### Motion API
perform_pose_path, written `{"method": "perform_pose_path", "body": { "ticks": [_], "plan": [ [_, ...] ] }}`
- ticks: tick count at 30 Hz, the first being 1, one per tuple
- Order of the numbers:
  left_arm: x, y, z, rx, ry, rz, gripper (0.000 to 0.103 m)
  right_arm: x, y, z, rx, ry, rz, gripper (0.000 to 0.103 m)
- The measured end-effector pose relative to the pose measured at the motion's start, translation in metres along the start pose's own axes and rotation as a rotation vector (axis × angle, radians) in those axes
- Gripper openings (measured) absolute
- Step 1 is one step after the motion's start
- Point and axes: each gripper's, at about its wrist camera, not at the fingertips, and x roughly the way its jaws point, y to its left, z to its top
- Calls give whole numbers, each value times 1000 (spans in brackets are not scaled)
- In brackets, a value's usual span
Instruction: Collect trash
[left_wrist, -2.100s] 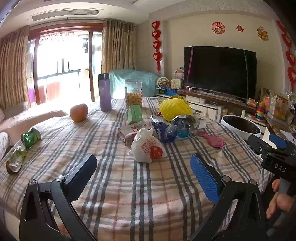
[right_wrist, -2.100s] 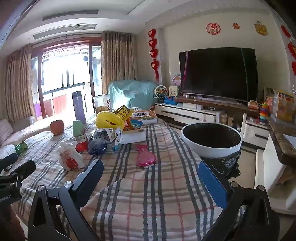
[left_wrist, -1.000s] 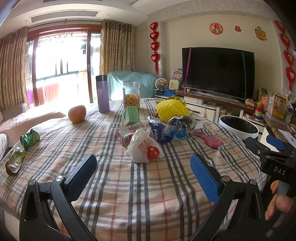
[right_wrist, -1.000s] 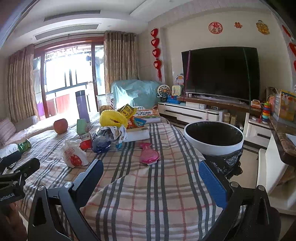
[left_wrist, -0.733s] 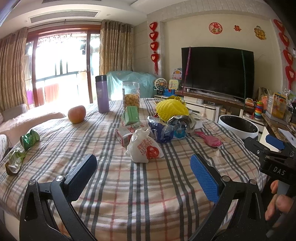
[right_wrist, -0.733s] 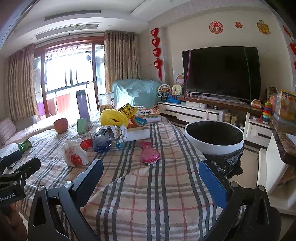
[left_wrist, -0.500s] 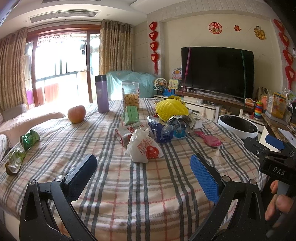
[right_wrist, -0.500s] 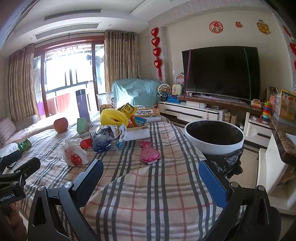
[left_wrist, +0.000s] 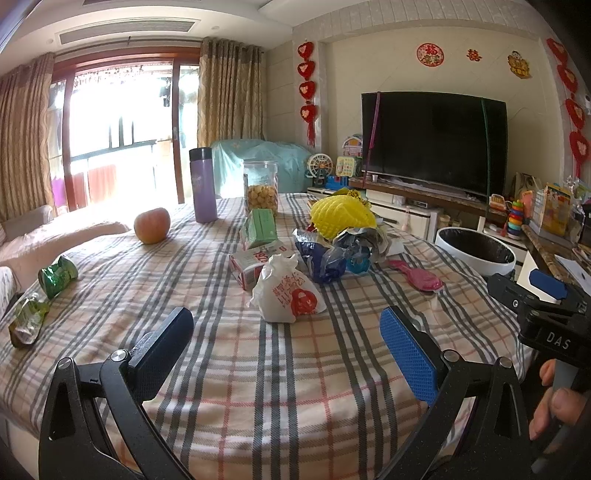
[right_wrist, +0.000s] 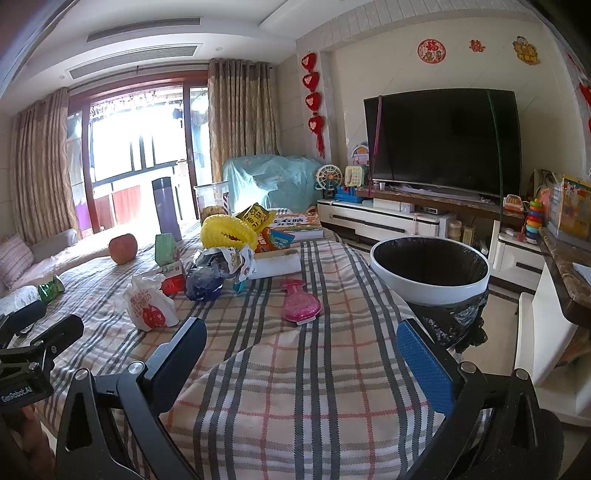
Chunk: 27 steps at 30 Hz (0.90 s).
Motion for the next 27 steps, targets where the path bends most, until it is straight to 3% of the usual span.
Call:
{"method": "perform_pose_path", "body": {
  "ticks": [17, 27],
  "plan": [
    [15, 1, -4, 3, 54, -18, 103, 10, -2, 2, 22, 55, 37, 103],
    [51, 8, -3, -28, 151, -15, 103, 46, -18, -2, 86, 199, 81, 103]
  ]
}}
